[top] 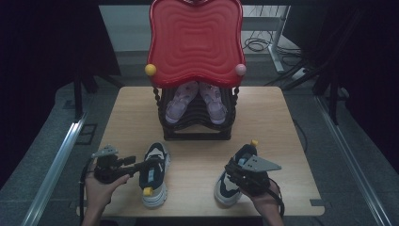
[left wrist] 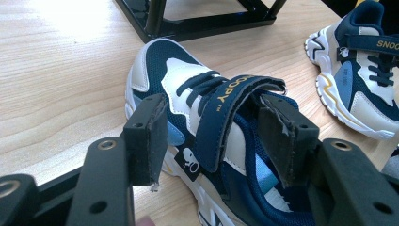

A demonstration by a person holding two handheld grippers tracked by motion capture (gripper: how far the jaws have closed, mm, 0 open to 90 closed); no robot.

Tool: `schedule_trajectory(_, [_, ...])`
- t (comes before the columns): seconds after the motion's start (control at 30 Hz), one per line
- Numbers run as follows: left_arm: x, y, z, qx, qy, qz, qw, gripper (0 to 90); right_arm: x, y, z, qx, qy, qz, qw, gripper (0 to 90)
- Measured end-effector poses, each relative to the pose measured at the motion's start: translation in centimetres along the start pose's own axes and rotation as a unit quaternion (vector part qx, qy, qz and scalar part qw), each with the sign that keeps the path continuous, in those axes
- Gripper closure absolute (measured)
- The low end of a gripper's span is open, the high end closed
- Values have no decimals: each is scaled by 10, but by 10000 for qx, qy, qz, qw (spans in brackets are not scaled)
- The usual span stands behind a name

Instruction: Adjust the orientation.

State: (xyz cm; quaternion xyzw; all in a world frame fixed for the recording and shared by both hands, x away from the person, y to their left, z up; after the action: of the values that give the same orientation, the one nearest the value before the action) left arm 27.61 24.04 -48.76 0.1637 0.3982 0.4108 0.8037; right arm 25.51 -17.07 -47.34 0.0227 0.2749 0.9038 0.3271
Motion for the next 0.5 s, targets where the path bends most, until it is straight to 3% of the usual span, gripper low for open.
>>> schedule_trajectory(0.5, [1, 4, 1, -56, 18, -4, 10000, 439, -9, 28, -32, 260, -97, -69, 9996, 899])
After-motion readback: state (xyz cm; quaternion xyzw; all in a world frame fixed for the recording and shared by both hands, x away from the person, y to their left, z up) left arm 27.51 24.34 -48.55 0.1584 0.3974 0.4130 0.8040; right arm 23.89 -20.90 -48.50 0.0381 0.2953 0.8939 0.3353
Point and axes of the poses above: each handheld gripper's, and its own axes: y roughly backward along the jaws, z roughly out of its top, x roughly to its left, the point moved 3 cm from there along -y, roughly forward along the jaws, and after that the axes turned 14 degrees about y, right-handed, at the moved point
